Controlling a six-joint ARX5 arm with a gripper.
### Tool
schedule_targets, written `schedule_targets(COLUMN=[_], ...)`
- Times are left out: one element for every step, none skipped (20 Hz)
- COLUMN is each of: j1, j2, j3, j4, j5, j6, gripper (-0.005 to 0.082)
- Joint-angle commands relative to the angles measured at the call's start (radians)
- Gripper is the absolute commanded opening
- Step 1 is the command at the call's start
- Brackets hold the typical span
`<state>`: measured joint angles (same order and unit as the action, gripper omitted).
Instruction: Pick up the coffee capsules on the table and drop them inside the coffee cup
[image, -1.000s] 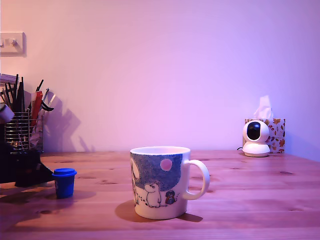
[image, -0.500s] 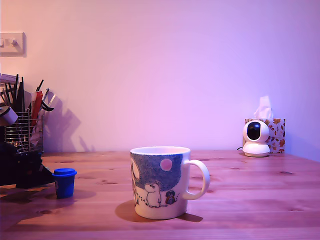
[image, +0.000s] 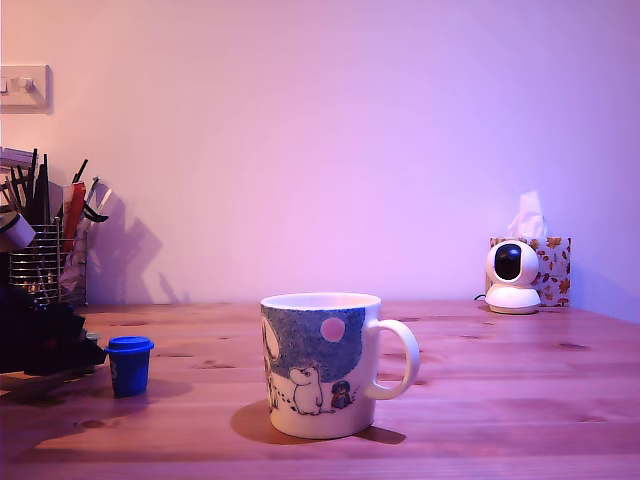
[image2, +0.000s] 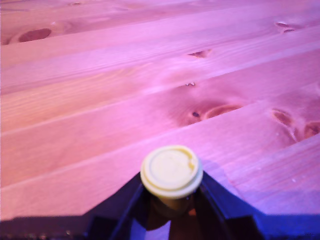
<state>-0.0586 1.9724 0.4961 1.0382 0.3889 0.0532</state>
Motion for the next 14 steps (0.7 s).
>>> schedule_targets(j1=[-0.003, -0.003, -0.003, -0.003, -0.003, -0.003, -0.003, -0.003, -0.003, -0.003, -0.003, -0.003, -0.003, -0.003], j2=[0.001, -0.012, -0.029, -0.049, -0.074, -0.103, -0.137, -0.174, -0.213, -0.249, -0.288, -0.322, -0.357, -0.388], j3=[0.003, 0.003, 0.003, 0.003, 0.003, 0.003, 0.003, 0.003, 0.003, 0.003, 0.003, 0.003, 0.003, 0.003], j4=[0.027, 0.032, 0.031, 0.027, 0.014, -0.01, -0.046, -0.087, -0.13, -0.182, -0.233, -0.279, -0.324, -0.367], j5=[0.018, 0.034, 0.055, 0.074, 0.1, 0.12, 0.137, 0.141, 0.156, 0.169, 0.189, 0.209, 0.229, 0.248], j6=[-0.023, -0.035, -0.057, -0.064, -0.076, -0.08, -0.081, -0.08, -0.08, -0.08, -0.08, -0.079, -0.08, -0.08], gripper=[0.016, 0.016, 0.016, 0.016, 0.016, 0.016, 0.016, 0.016, 0.016, 0.016, 0.016, 0.016, 0.016, 0.016])
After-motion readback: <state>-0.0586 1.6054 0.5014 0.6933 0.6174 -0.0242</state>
